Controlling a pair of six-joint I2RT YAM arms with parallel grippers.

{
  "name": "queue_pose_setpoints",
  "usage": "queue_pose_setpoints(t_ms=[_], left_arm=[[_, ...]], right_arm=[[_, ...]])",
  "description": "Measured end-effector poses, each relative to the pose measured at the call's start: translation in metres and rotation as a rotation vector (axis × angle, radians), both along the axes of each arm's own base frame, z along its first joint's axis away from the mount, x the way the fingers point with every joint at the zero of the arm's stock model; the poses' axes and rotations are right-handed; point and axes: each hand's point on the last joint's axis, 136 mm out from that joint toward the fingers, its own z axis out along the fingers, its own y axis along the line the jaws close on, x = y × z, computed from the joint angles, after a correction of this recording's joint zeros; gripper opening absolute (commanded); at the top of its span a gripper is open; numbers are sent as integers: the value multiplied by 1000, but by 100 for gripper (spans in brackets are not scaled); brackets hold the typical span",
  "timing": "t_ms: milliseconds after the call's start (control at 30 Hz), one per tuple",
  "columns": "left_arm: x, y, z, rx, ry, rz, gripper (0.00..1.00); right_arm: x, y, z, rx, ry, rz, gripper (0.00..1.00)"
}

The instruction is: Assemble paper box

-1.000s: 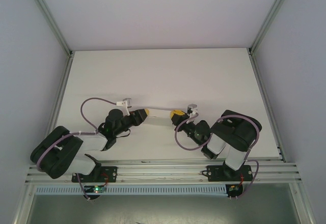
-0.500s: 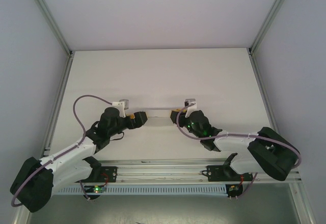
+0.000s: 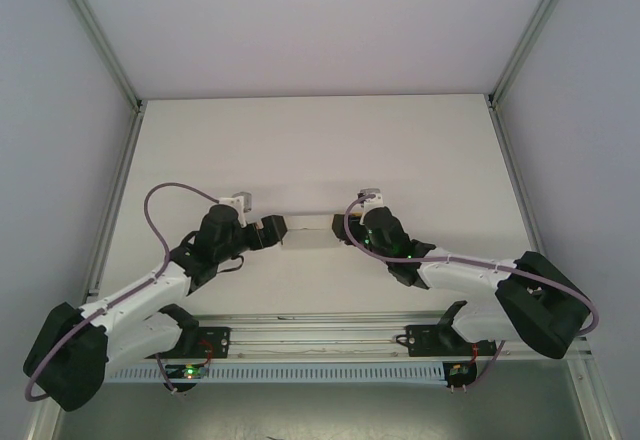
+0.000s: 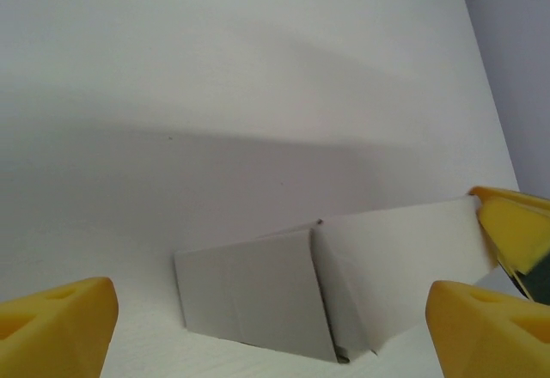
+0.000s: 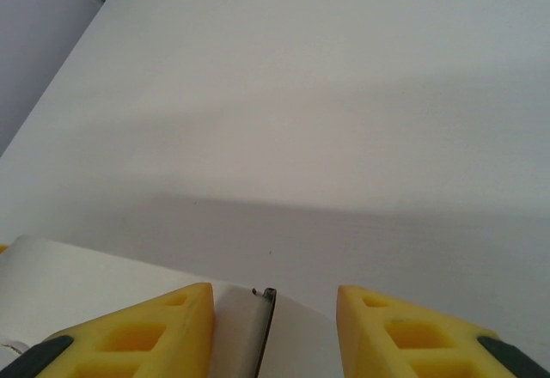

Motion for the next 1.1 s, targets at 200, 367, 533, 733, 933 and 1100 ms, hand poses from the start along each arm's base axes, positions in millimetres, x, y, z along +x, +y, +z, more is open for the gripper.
queue_pose_setpoints(t_ms=[200,367,533,733,933,1100], left_arm=[[3,-2,-12,-80,41,16,79],[-3,-3,-13,-154,21,8,72],[-7,-4,-11,-201,-11,-5,54],[-11,-7,-9,-251,-60,-28,41],[-10,-11,-4,-260,-116,-60,29],[-10,-12,-8,-240,-157,-67,14]], right_arm=[[4,3,-1,3,6,-4,41],[4,5,-2,6,10,-1,41],[4,7,-3,21,17,7,41],[5,8,-4,55,26,22,41],[8,10,-4,72,19,44,41],[8,9,-5,81,7,76,41]])
